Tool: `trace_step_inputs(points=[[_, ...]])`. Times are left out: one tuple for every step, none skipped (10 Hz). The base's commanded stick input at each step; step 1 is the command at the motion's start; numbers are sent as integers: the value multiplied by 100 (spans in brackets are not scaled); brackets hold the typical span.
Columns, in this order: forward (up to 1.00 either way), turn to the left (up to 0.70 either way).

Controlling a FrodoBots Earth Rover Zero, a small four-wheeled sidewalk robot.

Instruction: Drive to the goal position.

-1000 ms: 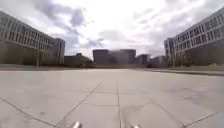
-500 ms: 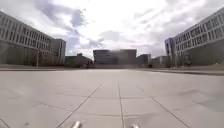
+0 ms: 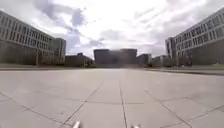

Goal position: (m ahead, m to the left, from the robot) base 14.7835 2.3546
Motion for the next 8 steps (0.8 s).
trace_step_inputs(points=[[70, 0], [70, 0], [70, 0], [70, 0], [70, 0], [70, 0], [70, 0], [70, 0]])
